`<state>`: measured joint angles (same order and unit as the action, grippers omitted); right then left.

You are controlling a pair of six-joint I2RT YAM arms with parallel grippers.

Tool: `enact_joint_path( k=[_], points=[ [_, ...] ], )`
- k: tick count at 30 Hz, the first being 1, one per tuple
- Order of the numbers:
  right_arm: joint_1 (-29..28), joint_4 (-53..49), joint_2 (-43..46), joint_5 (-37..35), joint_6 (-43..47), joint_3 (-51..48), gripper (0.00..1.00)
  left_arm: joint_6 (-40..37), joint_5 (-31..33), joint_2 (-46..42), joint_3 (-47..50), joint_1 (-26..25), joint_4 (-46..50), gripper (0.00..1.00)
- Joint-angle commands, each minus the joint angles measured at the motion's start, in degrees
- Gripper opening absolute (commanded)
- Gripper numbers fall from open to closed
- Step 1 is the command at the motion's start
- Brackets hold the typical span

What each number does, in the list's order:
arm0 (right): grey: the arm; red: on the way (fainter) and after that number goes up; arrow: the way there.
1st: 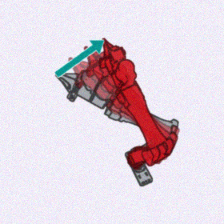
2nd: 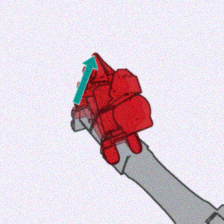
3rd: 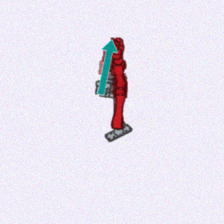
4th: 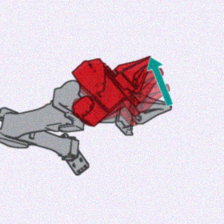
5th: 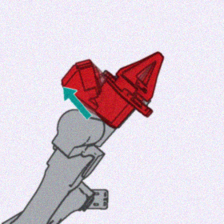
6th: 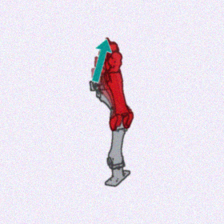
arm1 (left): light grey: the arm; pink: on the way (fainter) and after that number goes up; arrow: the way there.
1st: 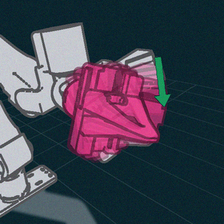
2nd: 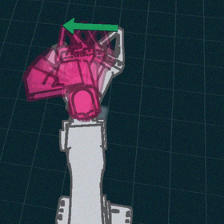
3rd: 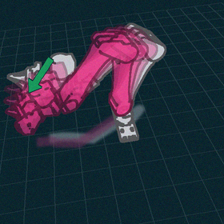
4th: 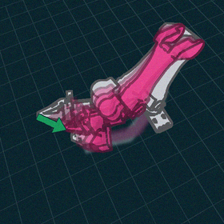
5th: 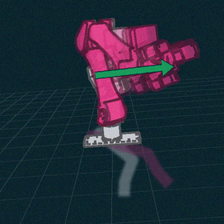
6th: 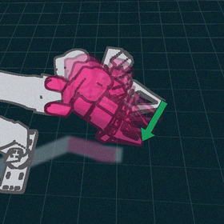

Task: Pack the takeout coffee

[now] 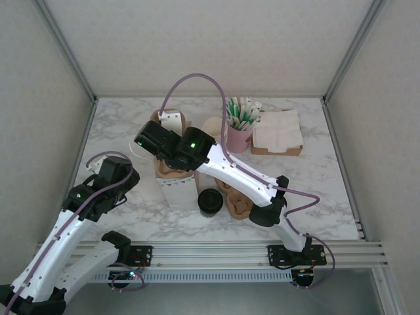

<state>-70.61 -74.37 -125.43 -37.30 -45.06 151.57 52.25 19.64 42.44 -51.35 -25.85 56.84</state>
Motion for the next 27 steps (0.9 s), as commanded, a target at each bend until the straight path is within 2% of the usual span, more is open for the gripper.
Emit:
enact_joint_path(
  k=[1, 14, 27],
  points=[
    [0.6, -1.2, -0.7, 0.4, -2.2, 0.6, 0.28, 0.0, 2.7, -0.4, -1.9, -0.5, 2.7, 0.60],
    [0.7, -4.5, -0.7, -1.2, -5.7, -0.3, 0.25, 0.1, 3.2, -0.4, -1.7, -0.5, 2.7, 0.60],
    [1.6, -7.6, -2.2, -0.8, -9.1, -0.7, 0.29, 0.4, 3.0, -0.2, -1.5, -0.5, 2.5, 0.60]
  ],
)
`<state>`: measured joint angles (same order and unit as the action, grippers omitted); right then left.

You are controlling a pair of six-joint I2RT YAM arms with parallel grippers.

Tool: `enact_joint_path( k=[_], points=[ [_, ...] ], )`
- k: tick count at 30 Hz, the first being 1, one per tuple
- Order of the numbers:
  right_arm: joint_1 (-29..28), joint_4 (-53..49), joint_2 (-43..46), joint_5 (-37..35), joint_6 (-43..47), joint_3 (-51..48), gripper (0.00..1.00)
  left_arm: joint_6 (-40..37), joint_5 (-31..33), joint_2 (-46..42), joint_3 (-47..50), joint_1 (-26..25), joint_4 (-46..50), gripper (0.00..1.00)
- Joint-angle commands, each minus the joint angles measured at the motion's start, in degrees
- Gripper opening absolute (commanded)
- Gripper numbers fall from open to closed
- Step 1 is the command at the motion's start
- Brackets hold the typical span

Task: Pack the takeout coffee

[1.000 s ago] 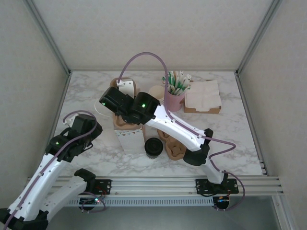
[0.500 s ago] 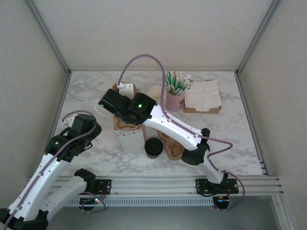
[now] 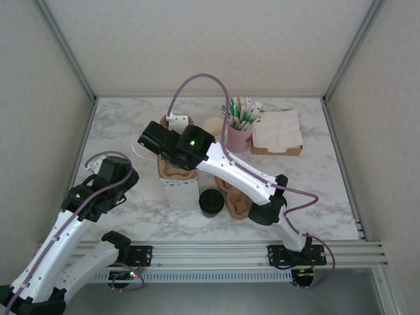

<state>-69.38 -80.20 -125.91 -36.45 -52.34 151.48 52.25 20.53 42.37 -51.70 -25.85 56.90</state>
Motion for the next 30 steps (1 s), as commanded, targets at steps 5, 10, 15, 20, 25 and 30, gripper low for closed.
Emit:
enact_joint_path(
  k=[5, 10, 15, 20, 25, 30],
  points=[
    [0.8, -1.8, -2.5, -0.4, -1.5, -0.7, 0.29, 0.4, 2.3, 0.1, -0.9, -0.5, 2.2, 0.60],
    [0.9, -1.3, -3.4, 0.9, -1.3, -0.8, 0.30, 0.5, 2.4, 0.5, -1.0, -0.5, 2.3, 0.60],
    [1.4, -1.9, -4.5, 2.1, -2.1, -0.8, 0.30, 0.4, 2.5, 0.4, -0.8, -0.4, 2.3, 0.60],
    [1.6, -2.9, -4.8, 1.9, -2.8, -0.8, 0.30, 0.4, 2.6, 0.6, -0.8, -0.4, 2.2, 0.60],
    [1.5, -3.7, -3.9, 2.0, -3.9, -0.8, 0.29, 0.2, 2.8, 0.7, -0.7, -0.5, 2.0, 0.60],
    [1.2, -2.9, -2.5, 2.3, -3.6, -0.7, 0.27, 0.2, 2.8, 0.9, -0.8, -0.5, 2.0, 0.60]
  ],
)
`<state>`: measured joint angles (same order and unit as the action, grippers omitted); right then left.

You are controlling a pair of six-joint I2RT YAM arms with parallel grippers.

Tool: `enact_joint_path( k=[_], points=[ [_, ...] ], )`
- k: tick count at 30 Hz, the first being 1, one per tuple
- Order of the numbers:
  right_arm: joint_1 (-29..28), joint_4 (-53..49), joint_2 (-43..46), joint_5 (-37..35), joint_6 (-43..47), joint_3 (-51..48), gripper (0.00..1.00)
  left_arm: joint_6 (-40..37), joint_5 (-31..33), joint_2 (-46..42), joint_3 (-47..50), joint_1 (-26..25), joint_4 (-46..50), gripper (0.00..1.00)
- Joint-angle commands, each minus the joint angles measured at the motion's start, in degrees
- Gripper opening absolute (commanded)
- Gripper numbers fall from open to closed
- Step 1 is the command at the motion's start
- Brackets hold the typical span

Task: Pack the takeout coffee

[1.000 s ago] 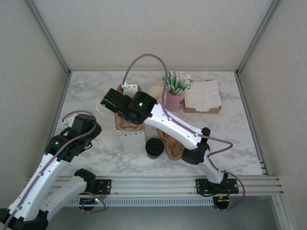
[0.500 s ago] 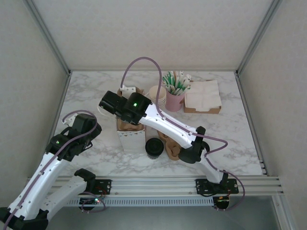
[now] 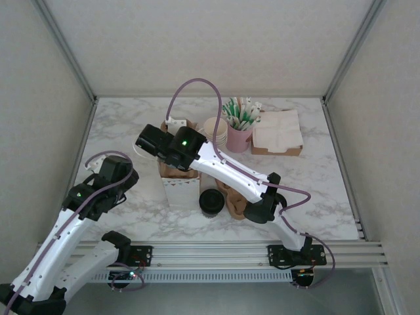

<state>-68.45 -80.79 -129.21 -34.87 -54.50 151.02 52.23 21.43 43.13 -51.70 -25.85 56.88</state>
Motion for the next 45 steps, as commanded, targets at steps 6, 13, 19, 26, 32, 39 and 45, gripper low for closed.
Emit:
enact_joint_path(
  k=[6, 13, 19, 26, 32, 39, 45],
  points=[
    [-0.3, -1.9, 2.2, 0.3, -1.4, -0.3, 0.26, 0.2, 1.9, -0.2, -0.8, -0.5, 2.1, 0.60],
    [-1.0, -0.9, 3.4, -0.5, -0.2, 0.2, 0.25, 0.4, 1.9, -0.2, -0.8, -0.5, 2.4, 0.60],
    [-1.1, -1.7, 4.1, -0.8, 0.2, 0.4, 0.24, 0.4, 1.9, -0.3, -0.7, -0.5, 2.3, 0.60],
    [-1.4, -1.8, 4.8, -0.6, -0.1, 0.8, 0.23, 0.5, 1.7, -0.5, -0.5, -0.5, 2.4, 0.60],
    [-1.4, -3.5, 4.5, 0.5, -1.1, 0.7, 0.23, 0.4, 1.4, -0.3, -0.4, -0.5, 2.1, 0.60],
    [-0.9, -5.0, 3.0, 1.5, -1.3, 0.7, 0.23, 0.4, 1.4, -0.5, -0.2, -0.5, 2.1, 0.60],
    [0.0, -5.7, 2.1, 3.2, -2.1, -0.1, 0.23, 0.5, 1.4, -0.6, -0.2, -0.4, 2.0, 0.60]
  ],
)
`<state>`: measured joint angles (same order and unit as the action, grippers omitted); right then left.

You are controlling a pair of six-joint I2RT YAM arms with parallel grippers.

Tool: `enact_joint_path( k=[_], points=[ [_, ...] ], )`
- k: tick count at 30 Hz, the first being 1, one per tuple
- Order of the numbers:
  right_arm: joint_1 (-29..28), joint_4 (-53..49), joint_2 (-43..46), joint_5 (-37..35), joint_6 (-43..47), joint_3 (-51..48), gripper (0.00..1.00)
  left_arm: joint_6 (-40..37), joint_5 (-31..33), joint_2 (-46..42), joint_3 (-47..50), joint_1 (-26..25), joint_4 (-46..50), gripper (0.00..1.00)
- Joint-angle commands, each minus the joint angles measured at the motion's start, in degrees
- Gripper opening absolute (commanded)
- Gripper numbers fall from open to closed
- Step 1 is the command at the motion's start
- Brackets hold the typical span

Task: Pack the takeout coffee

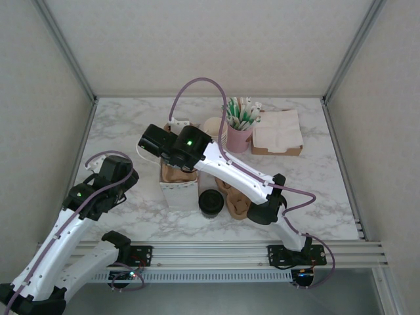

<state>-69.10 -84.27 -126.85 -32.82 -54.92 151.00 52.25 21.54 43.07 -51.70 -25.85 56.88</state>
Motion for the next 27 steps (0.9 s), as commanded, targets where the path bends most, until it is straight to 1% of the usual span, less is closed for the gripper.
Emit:
enact_joint_path(
  k=[1, 4, 7, 12, 19, 27],
  points=[
    [0.9, -2.1, -0.3, 1.6, -1.9, -0.5, 0.23, 0.5, 1.3, -0.5, -0.2, -0.4, 2.1, 0.60],
    [1.5, -1.5, -0.1, 3.2, -3.2, -1.7, 0.23, 0.6, 1.4, -0.7, -0.2, -0.4, 2.1, 0.60],
    [1.8, -1.1, 0.1, 3.3, -4.3, -2.4, 0.22, 0.7, 1.3, -0.6, -0.1, -0.4, 2.1, 0.60],
    [2.1, -2.3, 1.0, 1.7, -8.6, -3.1, 0.16, 0.7, 1.3, -0.6, -0.1, -0.5, 2.0, 0.60],
    [2.2, -2.3, 1.2, 3.9, -12.7, -3.1, 0.13, 0.9, 1.2, -0.6, 0.0, -0.5, 1.9, 0.60],
    [2.2, -4.2, -0.7, 5.4, -13.5, -3.1, 0.13, 1.0, 1.0, -0.7, 0.3, -0.4, 1.6, 0.59]
  ],
)
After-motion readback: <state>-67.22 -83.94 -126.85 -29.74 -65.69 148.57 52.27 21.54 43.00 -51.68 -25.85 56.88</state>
